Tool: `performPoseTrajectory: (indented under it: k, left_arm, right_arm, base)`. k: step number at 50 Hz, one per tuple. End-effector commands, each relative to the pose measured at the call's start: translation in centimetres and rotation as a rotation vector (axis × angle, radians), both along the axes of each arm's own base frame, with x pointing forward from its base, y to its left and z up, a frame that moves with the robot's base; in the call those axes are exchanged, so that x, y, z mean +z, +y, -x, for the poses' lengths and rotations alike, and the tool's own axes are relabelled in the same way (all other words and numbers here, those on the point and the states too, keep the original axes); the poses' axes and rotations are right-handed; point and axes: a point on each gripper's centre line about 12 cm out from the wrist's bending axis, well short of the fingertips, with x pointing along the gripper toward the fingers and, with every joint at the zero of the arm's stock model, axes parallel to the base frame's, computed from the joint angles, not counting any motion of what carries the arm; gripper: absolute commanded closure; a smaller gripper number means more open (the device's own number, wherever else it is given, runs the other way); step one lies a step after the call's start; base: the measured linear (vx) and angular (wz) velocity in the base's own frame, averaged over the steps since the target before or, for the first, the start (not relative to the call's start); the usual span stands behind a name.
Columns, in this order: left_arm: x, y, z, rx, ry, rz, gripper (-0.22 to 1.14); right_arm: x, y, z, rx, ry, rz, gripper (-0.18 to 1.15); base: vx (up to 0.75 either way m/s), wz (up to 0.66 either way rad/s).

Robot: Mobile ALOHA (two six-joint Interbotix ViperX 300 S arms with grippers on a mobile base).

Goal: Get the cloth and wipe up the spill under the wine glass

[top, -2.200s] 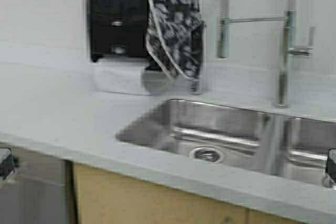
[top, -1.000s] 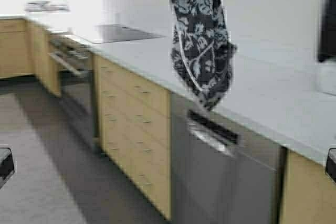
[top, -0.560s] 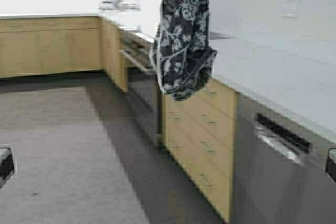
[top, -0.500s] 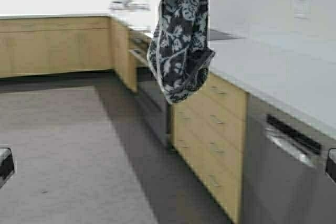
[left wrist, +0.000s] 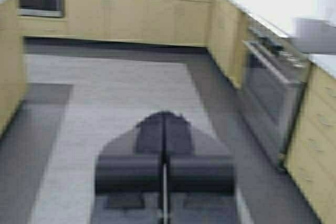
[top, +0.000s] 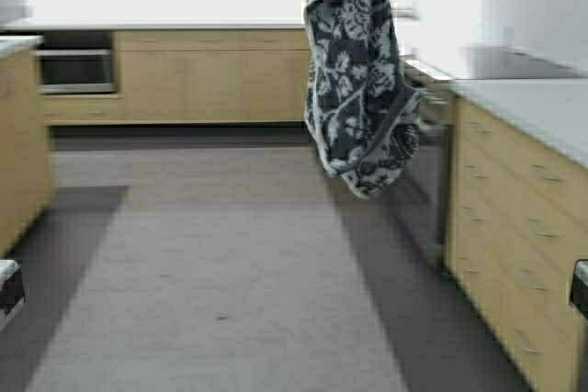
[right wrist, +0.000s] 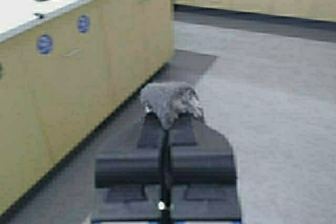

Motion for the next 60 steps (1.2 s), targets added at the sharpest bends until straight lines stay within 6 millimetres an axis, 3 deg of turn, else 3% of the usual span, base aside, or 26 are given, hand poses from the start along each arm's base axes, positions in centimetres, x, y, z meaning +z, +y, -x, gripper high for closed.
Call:
performPoseTrajectory:
  k: [1,41,60]
  left_arm:
    - [0.44,0.03,-0.15,0.001,-0.009,0.012,0.89]
    - [0.20,0.03,-0.17,0.002,-0.006,0.008,0.89]
    - [0.30,0.03,-0.22,0.001,-0.008,0.014,0.89]
  right_arm:
    - [0.95,-0.02,-0.01,-0.002,-0.030,-0.022,0.91]
    - [1.05,0.03,-0.09,-0.002,-0.028,-0.028,0.91]
    - [0.78,-0.03,0.01,-0.002,-0.023,-0.024,0.91]
  base:
    - [0.03,0.50]
    - [0.03,0.53]
    - [0.06,0.33]
